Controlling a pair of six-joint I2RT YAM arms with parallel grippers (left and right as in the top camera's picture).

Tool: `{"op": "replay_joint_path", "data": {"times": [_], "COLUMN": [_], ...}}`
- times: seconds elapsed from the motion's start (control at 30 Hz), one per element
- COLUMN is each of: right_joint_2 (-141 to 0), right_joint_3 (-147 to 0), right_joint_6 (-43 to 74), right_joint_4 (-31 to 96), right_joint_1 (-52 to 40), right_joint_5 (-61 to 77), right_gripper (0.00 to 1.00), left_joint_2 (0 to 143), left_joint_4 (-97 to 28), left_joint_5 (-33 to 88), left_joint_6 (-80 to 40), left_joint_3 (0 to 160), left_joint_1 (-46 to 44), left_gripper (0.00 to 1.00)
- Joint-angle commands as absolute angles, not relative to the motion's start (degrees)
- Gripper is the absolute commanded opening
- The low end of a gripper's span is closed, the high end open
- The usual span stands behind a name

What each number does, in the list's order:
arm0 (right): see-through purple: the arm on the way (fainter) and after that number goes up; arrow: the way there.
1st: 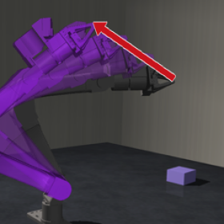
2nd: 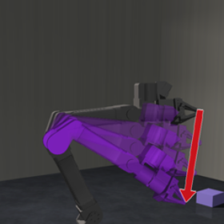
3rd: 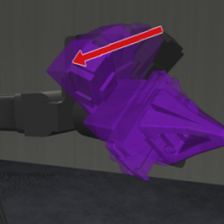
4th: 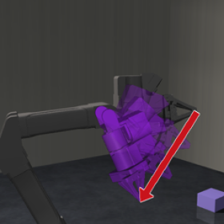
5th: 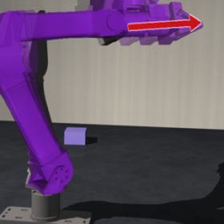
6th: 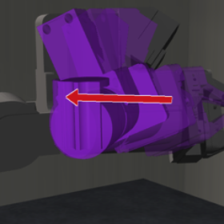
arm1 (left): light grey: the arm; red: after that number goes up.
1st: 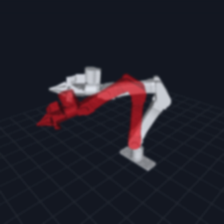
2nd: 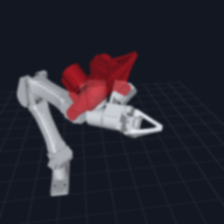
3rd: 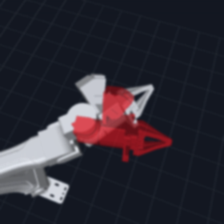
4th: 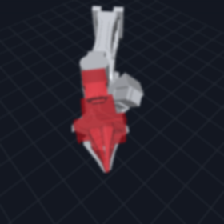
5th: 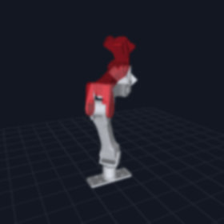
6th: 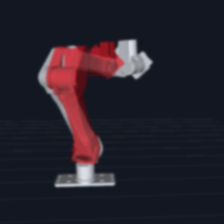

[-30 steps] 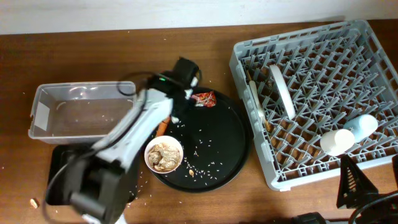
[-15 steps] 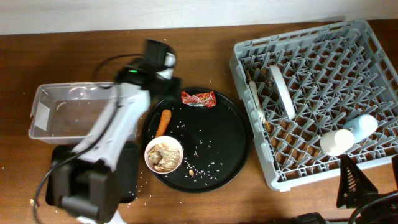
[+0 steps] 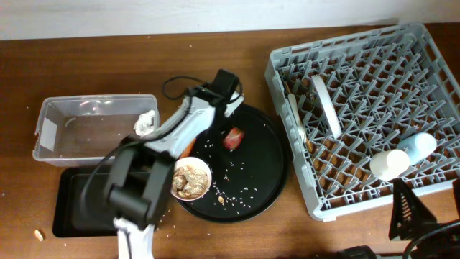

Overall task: Sort waste into correct bins and load items into the dishwasher rack
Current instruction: 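Gather the red wrapper, tissue and carrot with the left gripper into the clear bin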

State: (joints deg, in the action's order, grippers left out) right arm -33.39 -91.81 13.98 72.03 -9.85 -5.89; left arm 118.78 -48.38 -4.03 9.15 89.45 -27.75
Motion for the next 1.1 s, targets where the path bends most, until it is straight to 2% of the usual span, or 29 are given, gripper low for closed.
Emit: {"op": "replay_joint_path", "data": {"times": [0.0, 0.13, 0.2, 0.23, 0.27, 0.3, 0.33, 0.37, 0.43, 0.47, 0.6, 0.7, 0.9, 1.0, 1.03, 1.07], "right_joint_2": [-33.45, -33.45, -33.45, -33.45, -33.45, -33.45, -33.45, -33.45, -33.45, -33.45, -33.45, -33.45, -33.47, -33.45, -33.47, -33.45], "right_joint_3": [-91.92, -91.92, -91.92, -91.92, -91.92, -91.92, -91.92, -91.92, -91.92, -91.92, -91.92, -91.92, -91.92, -91.92, -91.92, -91.92], "right_joint_6": [14.44, 14.44, 14.44, 14.44, 14.44, 14.44, 14.44, 14.44, 14.44, 14.44, 14.44, 14.44, 14.44, 14.44, 14.44, 14.44], "right_joint_4": [71.88, 71.88, 71.88, 71.88, 71.88, 71.85, 71.88, 71.88, 71.88, 71.88, 71.88, 71.88, 71.88, 71.88, 71.88, 71.88], "right_joint_1": [-10.11, -10.13, -10.11, -10.13, -10.13, -10.11, -10.11, -10.13, -10.13, -10.13, -10.13, -10.13, -10.13, -10.11, -10.11, -10.11], "right_joint_5": [-5.56, -5.56, -5.56, -5.56, -5.56, -5.56, -5.56, -5.56, -5.56, -5.56, -5.56, -5.56, -5.56, -5.56, -5.56, -5.56], "right_gripper": [0.99, 0.99, 0.99, 0.98, 0.99, 0.99, 0.99, 0.99, 0.99, 0.99, 0.99, 0.99, 0.99, 0.98, 0.99, 0.99], "left_joint_2": [101.78, 95.44, 96.16, 96.42, 96.38, 95.88, 94.83, 94.21, 94.06, 94.56, 99.72, 107.11, 118.02, 117.60, 117.25, 116.77], "left_joint_4": [-58.61, -66.50, -63.42, -62.63, -62.63, -62.94, -63.05, -62.96, -62.78, -62.06, -53.10, -48.16, -44.93, -44.58, -44.86, -45.50], "left_joint_5": [-7.11, -6.98, -6.17, -4.89, -4.69, -4.40, -4.27, -4.45, 0.95, 1.21, -7.53, -7.53, -7.97, -7.99, -7.99, -7.97], "left_joint_6": [1.43, -3.86, -3.90, -3.88, -3.88, -3.86, -3.86, -3.88, -3.88, -3.86, -7.49, -7.51, -7.53, -7.46, -7.46, -7.46], "left_joint_3": [90.32, 90.21, 87.24, 86.43, 86.52, 86.85, 87.11, 87.11, 86.89, 86.19, 79.13, 77.54, 77.54, 79.31, 80.71, 82.24], "left_joint_1": [-19.90, -1.15, 5.82, 6.81, 6.68, 6.17, 4.73, 3.86, -0.95, -4.84, -19.88, -23.00, -21.69, -21.65, -21.58, -21.58], "left_gripper": [0.00, 0.00, 0.02, 0.34, 0.50, 0.56, 0.67, 0.69, 0.61, 0.61, 0.60, 0.57, 0.56, 0.37, 0.24, 0.16]}}
